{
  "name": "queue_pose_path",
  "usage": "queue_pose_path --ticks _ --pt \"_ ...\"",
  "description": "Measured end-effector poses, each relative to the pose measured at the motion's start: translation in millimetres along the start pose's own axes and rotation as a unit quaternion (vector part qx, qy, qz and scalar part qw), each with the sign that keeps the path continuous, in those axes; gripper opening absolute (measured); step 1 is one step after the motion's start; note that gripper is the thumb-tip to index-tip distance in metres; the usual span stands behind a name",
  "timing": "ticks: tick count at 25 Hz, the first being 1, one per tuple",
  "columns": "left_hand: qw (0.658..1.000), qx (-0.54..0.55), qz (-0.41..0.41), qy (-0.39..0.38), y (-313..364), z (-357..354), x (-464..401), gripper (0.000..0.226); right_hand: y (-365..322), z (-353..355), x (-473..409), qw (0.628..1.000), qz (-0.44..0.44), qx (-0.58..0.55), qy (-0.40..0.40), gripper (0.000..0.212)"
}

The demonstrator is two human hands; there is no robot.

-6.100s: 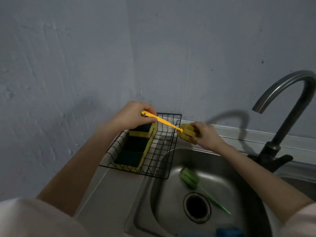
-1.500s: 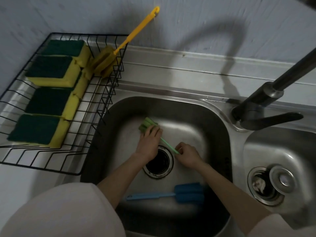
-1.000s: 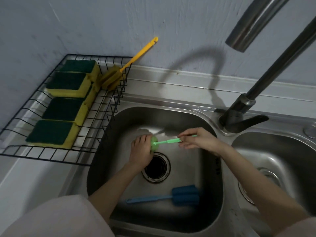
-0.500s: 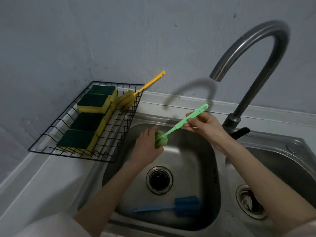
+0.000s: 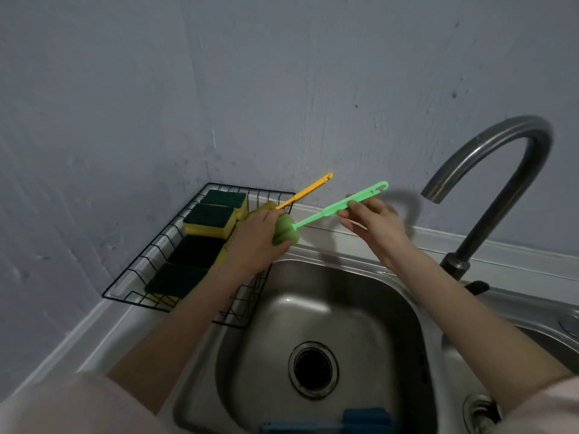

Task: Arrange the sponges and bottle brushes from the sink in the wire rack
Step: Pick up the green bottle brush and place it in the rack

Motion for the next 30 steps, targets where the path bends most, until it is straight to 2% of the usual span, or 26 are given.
queue_pose_path --ticks 4,8,12,16,21,30 --pt "0.999 -0.009 0.032 -0.028 -29.7 0.7 -20.1 0.054 6.2 -29.6 -30.0 0.999 -0.005 0.039 -0.020 0.014" --pt "0.996 -0.005 0.064 -0.062 -61.0 -19.6 -42.3 0.061 20.2 -45.4 -66.0 0.998 -0.015 0.060 -0.008 0.012" --pt "0.991 0.040 0.103 -0.082 -86.7 -45.2 -56.8 0.062 43.6 -53.9 -92.1 0.998 -0.039 0.053 -0.004 0.013" --pt "0.988 0.081 0.107 -0.073 -101.3 -60.1 -66.4 0.057 64.1 -51.5 -109.8 0.998 -0.053 0.023 0.022 0.021" --pt "0.989 0.079 0.115 -0.054 -118.6 -63.1 -72.3 0.056 72.1 -63.7 -123.1 0.998 -0.042 0.041 0.006 0.023" --pt "0.984 0.082 0.138 -0.081 -126.6 -81.2 -71.8 0.062 100.6 -55.1 -121.9 0.993 -0.092 0.074 0.001 0.015"
Point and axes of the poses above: each hand's wrist, its own x-axis away from the middle knuckle, its own z-axis out of the back of the hand, y = z × x, the point moved 10 cm from there along -x, towards the middle knuckle, and after that the axes turned 5 degrees about x, right-handed, at the moved point
